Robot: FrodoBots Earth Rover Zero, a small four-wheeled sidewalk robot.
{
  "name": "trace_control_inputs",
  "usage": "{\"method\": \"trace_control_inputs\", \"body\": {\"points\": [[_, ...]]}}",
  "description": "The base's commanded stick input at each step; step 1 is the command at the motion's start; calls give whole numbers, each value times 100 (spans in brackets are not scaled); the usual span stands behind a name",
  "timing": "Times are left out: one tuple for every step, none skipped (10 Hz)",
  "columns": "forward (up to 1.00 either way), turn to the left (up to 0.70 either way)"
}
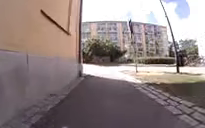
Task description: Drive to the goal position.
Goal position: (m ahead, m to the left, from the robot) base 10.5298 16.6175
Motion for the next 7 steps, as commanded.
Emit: {"method": "trace_control_inputs", "body": {"points": [[85,0],[85,0],[85,0],[85,0],[85,0],[85,0],[85,0]]}}
